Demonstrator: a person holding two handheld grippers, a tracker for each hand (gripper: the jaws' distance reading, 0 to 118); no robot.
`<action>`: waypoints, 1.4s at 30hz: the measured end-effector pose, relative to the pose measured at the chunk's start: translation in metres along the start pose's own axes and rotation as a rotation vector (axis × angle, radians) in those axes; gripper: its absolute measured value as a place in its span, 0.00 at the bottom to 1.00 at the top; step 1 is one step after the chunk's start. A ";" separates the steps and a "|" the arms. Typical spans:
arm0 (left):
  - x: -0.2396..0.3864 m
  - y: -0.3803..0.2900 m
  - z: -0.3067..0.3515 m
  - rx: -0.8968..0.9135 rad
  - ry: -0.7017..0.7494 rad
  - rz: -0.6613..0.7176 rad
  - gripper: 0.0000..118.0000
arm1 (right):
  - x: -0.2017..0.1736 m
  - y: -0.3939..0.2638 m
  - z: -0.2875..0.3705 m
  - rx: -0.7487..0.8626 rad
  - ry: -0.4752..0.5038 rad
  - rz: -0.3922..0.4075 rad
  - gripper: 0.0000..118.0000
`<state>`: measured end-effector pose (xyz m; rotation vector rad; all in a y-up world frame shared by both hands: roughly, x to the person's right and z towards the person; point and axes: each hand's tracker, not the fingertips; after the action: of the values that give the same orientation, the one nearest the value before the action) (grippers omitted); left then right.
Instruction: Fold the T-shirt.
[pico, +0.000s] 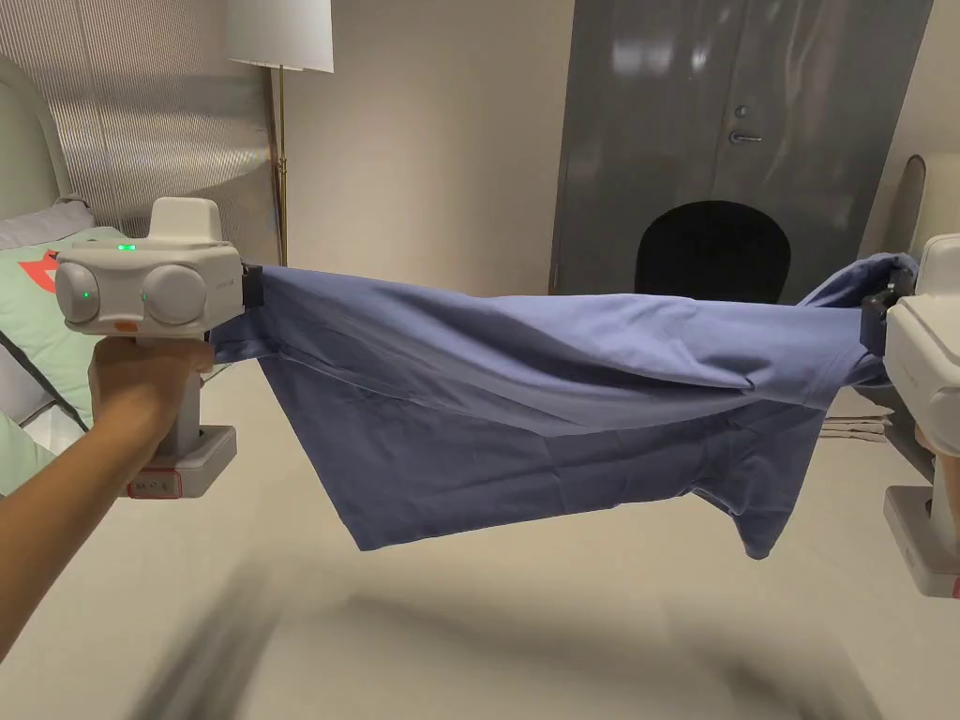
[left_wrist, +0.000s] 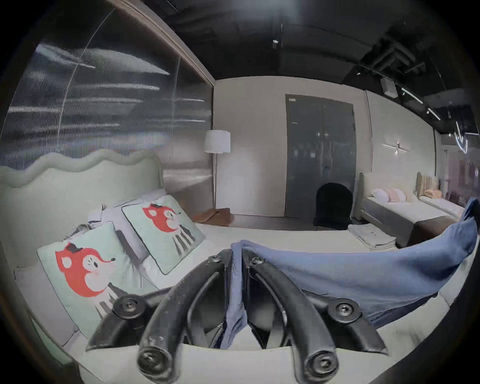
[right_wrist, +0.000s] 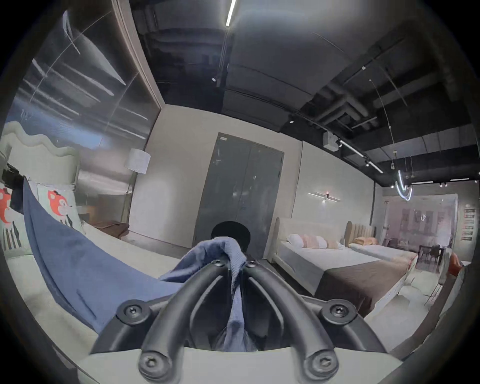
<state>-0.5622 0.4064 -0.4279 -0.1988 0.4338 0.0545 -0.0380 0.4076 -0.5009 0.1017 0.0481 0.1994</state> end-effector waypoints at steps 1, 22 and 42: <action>-0.001 -0.008 -0.005 0.004 0.004 0.001 0.03 | -0.005 -0.010 -0.004 -0.012 0.001 0.003 0.03; -0.073 -0.246 0.058 -0.378 0.045 0.047 0.03 | -0.058 -0.214 0.074 -0.512 0.171 -0.050 0.03; -0.143 -0.358 0.280 -0.635 0.066 0.137 0.03 | 0.001 -0.266 0.294 -0.738 0.232 -0.144 0.03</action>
<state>-0.5430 0.1110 -0.0545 -0.7978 0.4860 0.3220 0.0324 0.1199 -0.2372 -0.6597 0.2087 0.0748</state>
